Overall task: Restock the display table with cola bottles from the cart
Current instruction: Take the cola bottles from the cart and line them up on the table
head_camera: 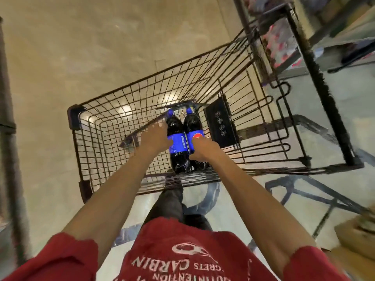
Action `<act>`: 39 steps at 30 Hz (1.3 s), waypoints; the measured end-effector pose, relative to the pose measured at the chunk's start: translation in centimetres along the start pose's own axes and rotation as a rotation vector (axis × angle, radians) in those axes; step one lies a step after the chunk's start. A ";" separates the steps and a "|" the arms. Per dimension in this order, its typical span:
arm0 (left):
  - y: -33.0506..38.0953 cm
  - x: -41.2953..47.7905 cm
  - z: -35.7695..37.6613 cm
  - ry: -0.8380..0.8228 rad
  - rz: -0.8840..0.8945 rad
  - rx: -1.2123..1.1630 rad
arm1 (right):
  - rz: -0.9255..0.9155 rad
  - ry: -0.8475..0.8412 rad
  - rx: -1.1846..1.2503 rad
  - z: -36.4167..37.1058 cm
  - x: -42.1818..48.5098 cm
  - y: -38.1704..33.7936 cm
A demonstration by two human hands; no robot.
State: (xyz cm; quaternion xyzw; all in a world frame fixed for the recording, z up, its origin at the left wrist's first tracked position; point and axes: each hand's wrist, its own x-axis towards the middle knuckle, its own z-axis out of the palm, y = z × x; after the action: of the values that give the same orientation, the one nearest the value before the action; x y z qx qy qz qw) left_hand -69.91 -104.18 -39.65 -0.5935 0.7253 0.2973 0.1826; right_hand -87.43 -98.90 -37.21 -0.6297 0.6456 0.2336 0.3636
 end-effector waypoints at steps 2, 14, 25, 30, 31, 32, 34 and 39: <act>-0.7 3.1 1.2 -0.029 -0.015 -0.044 | 0.012 -0.037 0.014 0.3 2.2 0.3; -2.6 15.3 8.9 -0.157 -0.162 -0.420 | 0.136 -0.119 0.254 6.3 14.2 1.9; -4.2 22.0 13.0 -0.164 -0.263 -0.585 | 0.188 -0.168 0.374 12.4 20.4 0.5; -3.3 23.9 13.7 -0.180 -0.336 -0.652 | 0.246 -0.140 0.532 12.7 21.8 0.9; -3.2 24.2 13.9 -0.171 -0.341 -0.694 | 0.249 -0.123 0.547 12.8 22.0 1.0; -3.2 24.5 14.2 -0.163 -0.353 -0.741 | 0.254 -0.101 0.575 12.9 22.1 1.0; -3.2 24.8 14.8 -0.120 -0.360 -0.851 | 0.277 -0.063 0.681 13.7 22.3 0.9; -3.3 24.3 15.8 -0.023 -0.395 -1.133 | 0.314 0.059 0.909 16.2 22.8 0.2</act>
State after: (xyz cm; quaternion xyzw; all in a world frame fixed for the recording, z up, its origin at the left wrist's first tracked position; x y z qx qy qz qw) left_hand -73.67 -112.61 -67.36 -0.7187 0.3277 0.6046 -0.1029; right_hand -83.48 -101.29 -64.81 -0.3082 0.7795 -0.0383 0.5440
